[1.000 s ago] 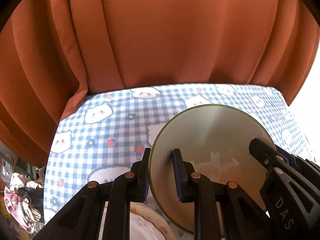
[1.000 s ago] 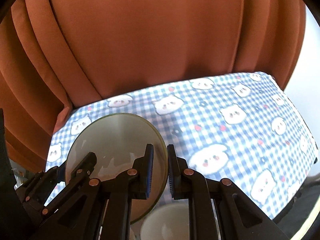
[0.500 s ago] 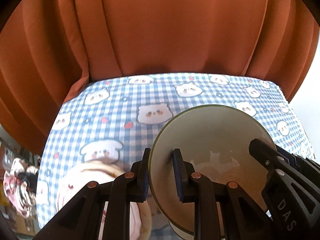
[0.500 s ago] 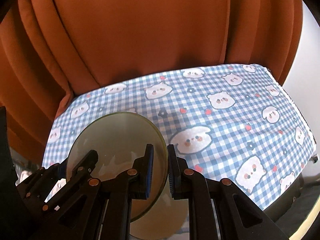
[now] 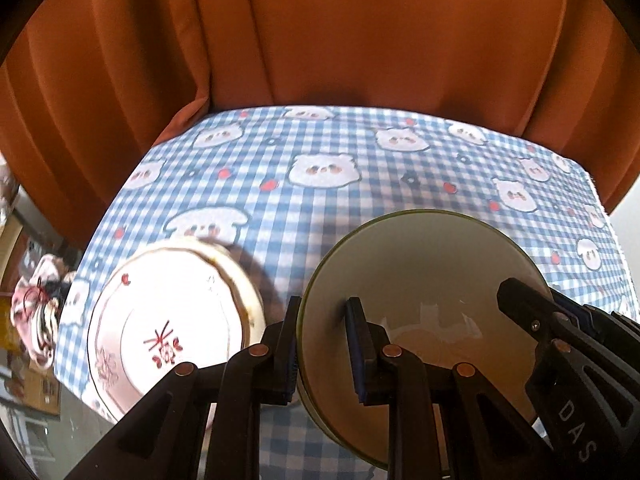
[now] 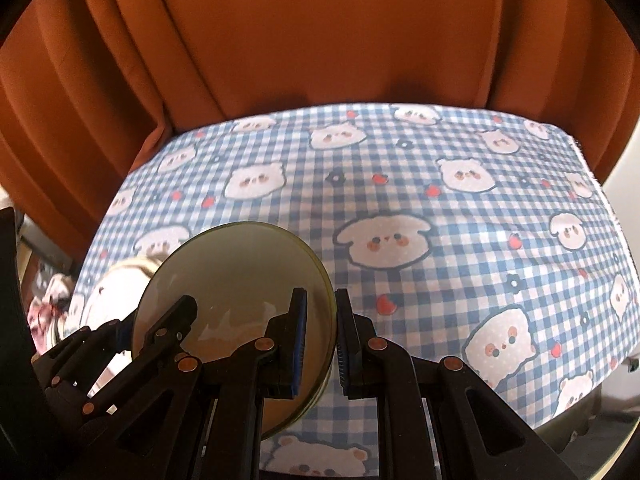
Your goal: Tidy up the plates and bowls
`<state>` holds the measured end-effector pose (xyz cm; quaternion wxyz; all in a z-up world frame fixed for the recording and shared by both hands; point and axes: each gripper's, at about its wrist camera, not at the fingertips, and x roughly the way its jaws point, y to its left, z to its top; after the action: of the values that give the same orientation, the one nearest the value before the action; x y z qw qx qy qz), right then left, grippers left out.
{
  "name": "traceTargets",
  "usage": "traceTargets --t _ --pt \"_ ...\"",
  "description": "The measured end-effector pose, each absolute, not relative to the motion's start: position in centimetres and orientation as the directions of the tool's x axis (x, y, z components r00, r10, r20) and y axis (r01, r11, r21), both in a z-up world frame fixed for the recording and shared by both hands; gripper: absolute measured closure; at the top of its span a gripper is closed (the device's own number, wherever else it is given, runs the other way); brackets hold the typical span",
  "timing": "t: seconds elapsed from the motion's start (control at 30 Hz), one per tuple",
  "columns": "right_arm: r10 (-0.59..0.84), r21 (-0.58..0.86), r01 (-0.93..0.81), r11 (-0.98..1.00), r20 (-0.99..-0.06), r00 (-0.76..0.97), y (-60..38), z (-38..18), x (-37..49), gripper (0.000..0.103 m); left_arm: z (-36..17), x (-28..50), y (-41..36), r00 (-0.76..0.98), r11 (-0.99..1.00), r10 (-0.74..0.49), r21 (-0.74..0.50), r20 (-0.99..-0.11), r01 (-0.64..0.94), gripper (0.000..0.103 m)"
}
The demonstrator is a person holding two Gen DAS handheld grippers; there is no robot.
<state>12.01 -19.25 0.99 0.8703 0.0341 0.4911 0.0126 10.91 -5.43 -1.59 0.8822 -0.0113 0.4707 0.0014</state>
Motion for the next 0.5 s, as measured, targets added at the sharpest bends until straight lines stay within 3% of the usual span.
traceTargets --t 0.5 --pt "0.090 0.050 -0.098 0.994 -0.883 0.461 -18.6 -1.9 13.2 0.086 -3.9 11.2 -5.4 0.504 0.996 0.062 0.018 -0.861 -0.093 0.083"
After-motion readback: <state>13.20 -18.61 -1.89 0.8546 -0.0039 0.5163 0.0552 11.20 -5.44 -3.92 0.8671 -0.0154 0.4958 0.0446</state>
